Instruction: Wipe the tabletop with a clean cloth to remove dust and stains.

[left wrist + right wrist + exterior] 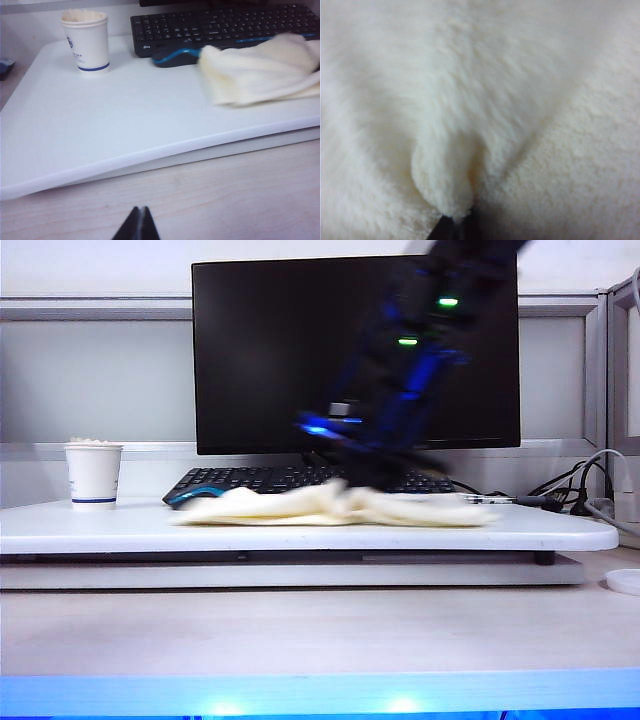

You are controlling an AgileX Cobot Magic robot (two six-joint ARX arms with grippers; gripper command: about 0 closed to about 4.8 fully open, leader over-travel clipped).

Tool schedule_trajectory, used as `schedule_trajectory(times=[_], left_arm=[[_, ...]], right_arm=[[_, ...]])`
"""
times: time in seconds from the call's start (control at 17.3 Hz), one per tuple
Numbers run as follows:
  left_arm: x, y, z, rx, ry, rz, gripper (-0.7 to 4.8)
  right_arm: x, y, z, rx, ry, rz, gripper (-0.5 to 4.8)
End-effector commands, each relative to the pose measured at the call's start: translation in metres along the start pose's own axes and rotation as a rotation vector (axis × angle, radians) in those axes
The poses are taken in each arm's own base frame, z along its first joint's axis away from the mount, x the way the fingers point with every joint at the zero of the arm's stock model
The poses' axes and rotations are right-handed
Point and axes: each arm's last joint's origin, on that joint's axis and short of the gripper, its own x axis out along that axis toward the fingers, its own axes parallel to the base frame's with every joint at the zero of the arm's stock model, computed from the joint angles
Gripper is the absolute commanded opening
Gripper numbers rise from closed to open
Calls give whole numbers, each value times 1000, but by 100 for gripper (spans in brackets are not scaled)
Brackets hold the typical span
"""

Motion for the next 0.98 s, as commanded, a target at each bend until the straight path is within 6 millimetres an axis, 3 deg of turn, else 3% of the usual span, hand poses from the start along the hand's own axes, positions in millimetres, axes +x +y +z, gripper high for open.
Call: schedule_trajectory(times=[0.06,0.23,0.46,0.75,0.98], left_arm=[[0,0,-2,-9,17,-1,-5],[0,0,-2,-9,17,-4,-5],[0,0,-2,-9,17,-4,-5],[0,0,-2,-9,17,-4,-5],[0,0,-2,-9,17,-4,-5]], right_arm=[[11,42,-10,-33,-42,110,-9],[13,82,-16,-55,-116,239,-9],[20,109,-25,-56,-125,346,-9],[37,105,-34,-19,-67,314,-9],[41,80,-33,20,-15,198,-9]])
